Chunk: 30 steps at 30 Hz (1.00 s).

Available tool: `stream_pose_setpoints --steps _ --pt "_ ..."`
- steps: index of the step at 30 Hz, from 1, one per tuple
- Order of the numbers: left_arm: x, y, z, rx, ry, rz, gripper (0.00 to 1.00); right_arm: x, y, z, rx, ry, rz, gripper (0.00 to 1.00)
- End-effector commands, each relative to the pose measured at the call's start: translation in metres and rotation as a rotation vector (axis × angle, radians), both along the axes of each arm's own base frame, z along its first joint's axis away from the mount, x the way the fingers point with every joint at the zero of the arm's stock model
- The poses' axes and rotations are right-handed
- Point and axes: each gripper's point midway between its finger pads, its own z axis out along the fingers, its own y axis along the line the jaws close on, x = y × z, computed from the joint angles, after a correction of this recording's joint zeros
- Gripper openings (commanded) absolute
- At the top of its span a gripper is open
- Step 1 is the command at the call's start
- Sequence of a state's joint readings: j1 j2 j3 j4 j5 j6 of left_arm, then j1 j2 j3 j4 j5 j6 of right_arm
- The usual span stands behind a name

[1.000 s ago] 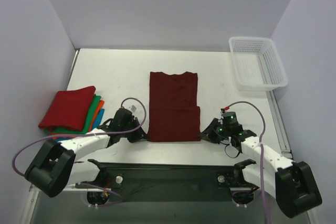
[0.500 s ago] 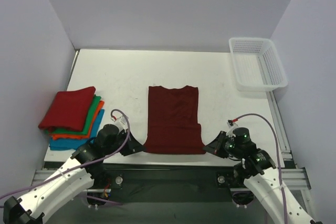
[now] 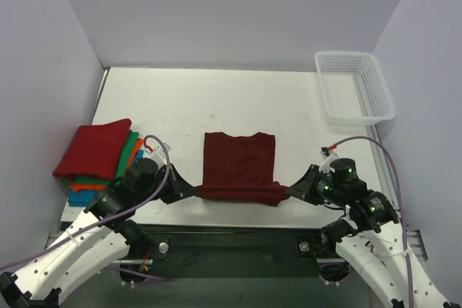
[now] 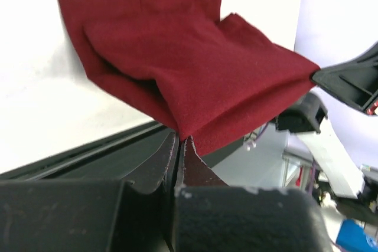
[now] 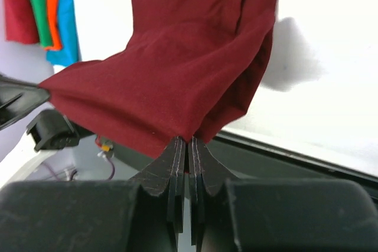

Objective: Fold and stack the t-shirts
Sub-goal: Fold the long partially folded tshirt into a neat square

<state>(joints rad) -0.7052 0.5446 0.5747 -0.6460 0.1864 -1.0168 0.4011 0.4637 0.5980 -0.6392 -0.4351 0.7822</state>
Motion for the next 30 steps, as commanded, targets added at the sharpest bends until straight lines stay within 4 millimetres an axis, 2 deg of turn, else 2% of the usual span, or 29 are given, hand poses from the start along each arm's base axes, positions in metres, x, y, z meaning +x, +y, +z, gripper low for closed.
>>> stream_pose_setpoints --steps 1,2,5,6,8,9,11,12,14,15,16,17,19,20,21,23,24,28,29,30 --pt "0.032 0.001 0.024 0.051 -0.06 0.094 0.0 0.025 -0.015 0.005 -0.141 -0.027 -0.046 0.0" --pt "0.039 -0.003 0.036 0.039 -0.088 0.09 0.0 0.034 -0.013 0.01 -0.141 -0.049 -0.048 0.0" --pt "0.06 -0.016 0.04 0.051 -0.088 0.097 0.0 0.057 -0.005 0.018 -0.15 -0.043 -0.054 0.0" --pt "0.071 -0.021 0.043 0.053 -0.085 0.104 0.0 0.065 -0.004 0.013 -0.162 -0.013 -0.059 0.0" --pt "0.082 -0.024 0.044 0.055 -0.073 0.109 0.0 0.078 0.003 0.019 -0.133 -0.017 -0.057 0.0" --pt "0.094 -0.026 0.044 0.041 -0.065 0.119 0.0 0.085 0.006 0.013 -0.131 0.012 -0.051 0.0" --pt "0.106 -0.026 0.042 0.024 -0.051 0.134 0.0 0.1 0.008 0.017 -0.091 0.014 -0.064 0.0" --pt "0.119 -0.024 0.043 0.0 -0.05 0.15 0.0 0.107 0.009 0.011 -0.085 0.044 -0.064 0.0" --pt "0.133 -0.018 0.041 -0.014 -0.038 0.184 0.0 0.126 0.004 0.017 -0.056 0.034 -0.092 0.0" --pt "0.142 -0.021 0.041 -0.035 -0.041 0.178 0.0 0.132 0.004 0.009 -0.052 0.071 -0.088 0.0" --pt "0.154 -0.015 0.044 -0.039 -0.051 0.202 0.0 0.14 0.003 0.011 -0.049 0.068 -0.088 0.0" --pt "0.161 -0.014 0.042 -0.032 -0.053 0.208 0.0 0.15 0.004 0.018 -0.041 0.053 -0.088 0.0" --pt "0.179 -0.013 0.033 -0.023 -0.029 0.211 0.0 0.162 0.007 0.011 -0.038 0.092 -0.079 0.0" --pt "0.187 -0.014 0.035 -0.028 -0.035 0.209 0.0 0.168 0.006 0.01 -0.036 0.092 -0.079 0.0" --pt "0.197 -0.017 0.026 -0.024 -0.017 0.207 0.0 0.18 0.008 0.011 -0.037 0.097 -0.077 0.0" --pt "0.217 -0.018 0.022 -0.028 -0.013 0.216 0.0 0.194 0.007 0.003 -0.028 0.134 -0.081 0.0" --pt "0.221 -0.022 0.022 -0.042 -0.009 0.203 0.0 0.206 0.007 0.009 -0.015 0.119 -0.082 0.0" --pt "0.253 -0.03 0.027 -0.047 -0.017 0.204 0.0 0.239 0.006 0.01 0.019 0.139 -0.086 0.0" --pt "0.259 -0.032 0.027 -0.047 -0.019 0.199 0.0 0.245 0.006 -0.001 0.017 0.173 -0.087 0.0" --pt "0.272 -0.035 0.024 -0.041 -0.014 0.2 0.0 0.252 0.007 -0.003 0.024 0.18 -0.087 0.0"
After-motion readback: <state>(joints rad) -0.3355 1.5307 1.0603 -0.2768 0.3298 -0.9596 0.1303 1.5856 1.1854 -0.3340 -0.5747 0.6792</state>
